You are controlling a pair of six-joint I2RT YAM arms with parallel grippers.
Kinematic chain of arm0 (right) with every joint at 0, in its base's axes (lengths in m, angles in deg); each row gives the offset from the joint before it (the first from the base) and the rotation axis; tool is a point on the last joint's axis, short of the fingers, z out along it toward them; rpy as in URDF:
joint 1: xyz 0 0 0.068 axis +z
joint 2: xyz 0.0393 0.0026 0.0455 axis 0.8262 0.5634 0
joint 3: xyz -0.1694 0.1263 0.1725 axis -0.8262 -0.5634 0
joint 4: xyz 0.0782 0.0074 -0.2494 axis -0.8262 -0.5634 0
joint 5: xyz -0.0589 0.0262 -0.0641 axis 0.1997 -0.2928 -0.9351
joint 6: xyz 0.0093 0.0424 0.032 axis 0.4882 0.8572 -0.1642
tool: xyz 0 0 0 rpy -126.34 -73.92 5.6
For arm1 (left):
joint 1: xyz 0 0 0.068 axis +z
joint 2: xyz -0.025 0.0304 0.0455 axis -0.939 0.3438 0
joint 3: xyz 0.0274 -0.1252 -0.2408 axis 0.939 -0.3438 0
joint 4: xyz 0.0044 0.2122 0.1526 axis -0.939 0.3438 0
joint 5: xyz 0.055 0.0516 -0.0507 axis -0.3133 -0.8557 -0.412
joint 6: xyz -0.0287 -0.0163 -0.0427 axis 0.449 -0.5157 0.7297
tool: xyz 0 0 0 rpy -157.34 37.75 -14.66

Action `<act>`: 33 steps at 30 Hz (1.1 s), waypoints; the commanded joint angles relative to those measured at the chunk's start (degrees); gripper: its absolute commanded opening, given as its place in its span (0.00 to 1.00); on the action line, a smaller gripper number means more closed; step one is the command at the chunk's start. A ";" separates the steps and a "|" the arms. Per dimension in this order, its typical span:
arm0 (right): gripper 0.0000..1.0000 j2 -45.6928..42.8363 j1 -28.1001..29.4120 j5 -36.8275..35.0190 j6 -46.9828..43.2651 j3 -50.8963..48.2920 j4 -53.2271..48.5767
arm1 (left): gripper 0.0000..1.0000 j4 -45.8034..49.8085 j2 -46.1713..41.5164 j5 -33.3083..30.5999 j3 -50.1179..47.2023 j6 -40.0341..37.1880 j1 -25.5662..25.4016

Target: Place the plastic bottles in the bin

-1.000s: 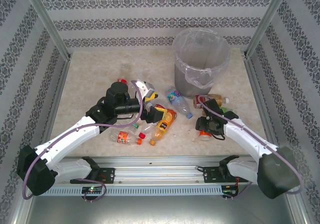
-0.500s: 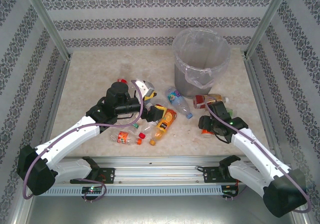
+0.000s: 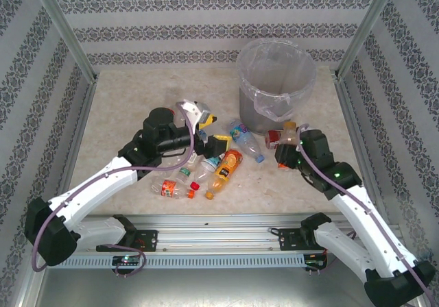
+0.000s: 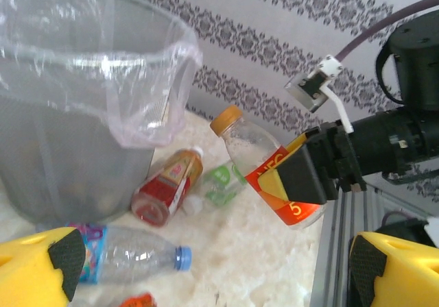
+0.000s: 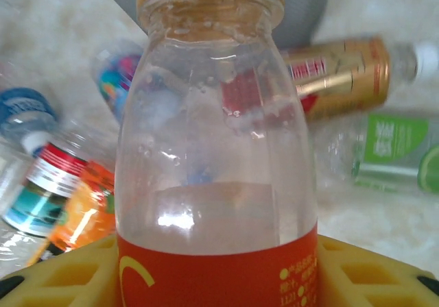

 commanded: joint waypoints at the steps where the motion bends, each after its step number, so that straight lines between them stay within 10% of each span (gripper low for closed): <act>1: 0.49 -0.21 0.52 -2.35 -4.59 7.53 -1.36 | 1.00 -7.28 1.80 1.42 3.15 2.13 -0.41; 10: 0.48 12.44 -1.92 -1.25 -15.69 29.47 -2.08 | 1.00 -17.59 1.31 1.27 -1.72 5.29 0.01; 23: 0.49 38.86 -11.54 18.30 -22.45 56.96 -4.58 | 1.00 -11.22 0.31 0.10 -2.11 3.22 0.03; 33: 0.49 51.16 -16.66 18.20 -26.58 65.05 -4.02 | 1.00 -8.40 2.57 1.47 0.06 2.75 0.03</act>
